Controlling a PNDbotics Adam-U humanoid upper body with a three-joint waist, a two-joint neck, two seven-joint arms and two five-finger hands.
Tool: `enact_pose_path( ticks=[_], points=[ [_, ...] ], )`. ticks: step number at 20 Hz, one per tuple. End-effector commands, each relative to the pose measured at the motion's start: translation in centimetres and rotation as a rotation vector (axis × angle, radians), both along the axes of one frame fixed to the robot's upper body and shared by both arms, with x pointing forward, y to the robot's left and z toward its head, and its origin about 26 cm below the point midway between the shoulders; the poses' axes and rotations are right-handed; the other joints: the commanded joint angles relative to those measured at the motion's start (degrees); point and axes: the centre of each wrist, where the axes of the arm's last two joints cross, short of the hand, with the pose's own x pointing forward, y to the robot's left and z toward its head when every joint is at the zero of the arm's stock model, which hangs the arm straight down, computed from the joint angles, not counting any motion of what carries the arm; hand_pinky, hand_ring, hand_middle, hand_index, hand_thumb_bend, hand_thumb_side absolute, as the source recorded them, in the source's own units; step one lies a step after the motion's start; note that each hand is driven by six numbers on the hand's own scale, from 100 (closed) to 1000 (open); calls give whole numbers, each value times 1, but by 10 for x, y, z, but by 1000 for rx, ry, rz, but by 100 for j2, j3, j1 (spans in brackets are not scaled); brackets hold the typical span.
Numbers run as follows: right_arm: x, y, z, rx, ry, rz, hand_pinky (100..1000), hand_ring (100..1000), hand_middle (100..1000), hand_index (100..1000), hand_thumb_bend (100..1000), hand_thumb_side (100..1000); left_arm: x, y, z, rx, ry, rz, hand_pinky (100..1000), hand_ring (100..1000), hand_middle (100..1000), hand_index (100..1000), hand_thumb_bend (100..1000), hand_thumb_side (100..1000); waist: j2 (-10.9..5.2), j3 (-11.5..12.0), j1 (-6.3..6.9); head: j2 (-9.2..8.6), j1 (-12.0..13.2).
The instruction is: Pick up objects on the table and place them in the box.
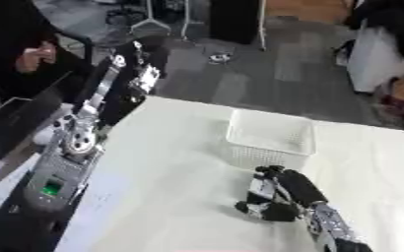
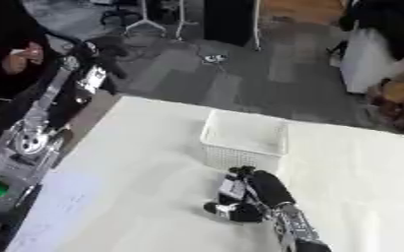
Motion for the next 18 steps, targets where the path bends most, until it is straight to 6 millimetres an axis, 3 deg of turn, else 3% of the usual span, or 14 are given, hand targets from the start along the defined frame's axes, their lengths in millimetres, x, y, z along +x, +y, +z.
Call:
enact_pose_path(
  ticks=[1,2,3,4,6,10,14,18],
  points=[
    [-1,7,0,67,8,4,368,505,639,949,838,935,-1,0,11,3,-37,-4,367,572,681,858,159,880,-48,7,34,-93,15],
    [-1,6,0,77,4,0,245,429,558,864,842,891,-1,0,11,3,-37,-4,366,572,681,858,159,879,-47,7,34,-92,17],
    [-1,6,0,87,-7,-10,217,413,541,844,844,885,-1,0,11,3,-37,-4,366,572,681,858,159,879,-47,7,34,-90,19],
    [-1,6,0,94,-17,-20,114,360,493,781,847,860,-1,0,11,3,-37,-4,366,572,681,858,159,879,-46,7,33,-90,21],
    [-2,5,1,109,-49,-46,100,274,396,678,841,806,-1,0,11,3,-37,-5,366,572,681,858,159,879,-46,6,33,-91,21],
    [-4,6,-3,137,-109,-99,100,189,330,568,841,701,-1,0,11,3,-37,-5,366,572,681,858,159,879,-45,3,36,-95,21],
    [-6,4,-8,157,-175,-113,100,147,266,477,839,640,-1,0,11,3,-37,-5,366,572,680,858,159,879,-42,2,37,-94,29],
    [-7,2,-10,127,-248,-101,100,141,223,424,836,638,-1,0,11,4,-37,-6,366,572,680,858,158,877,-39,1,37,-84,36]
  ],
)
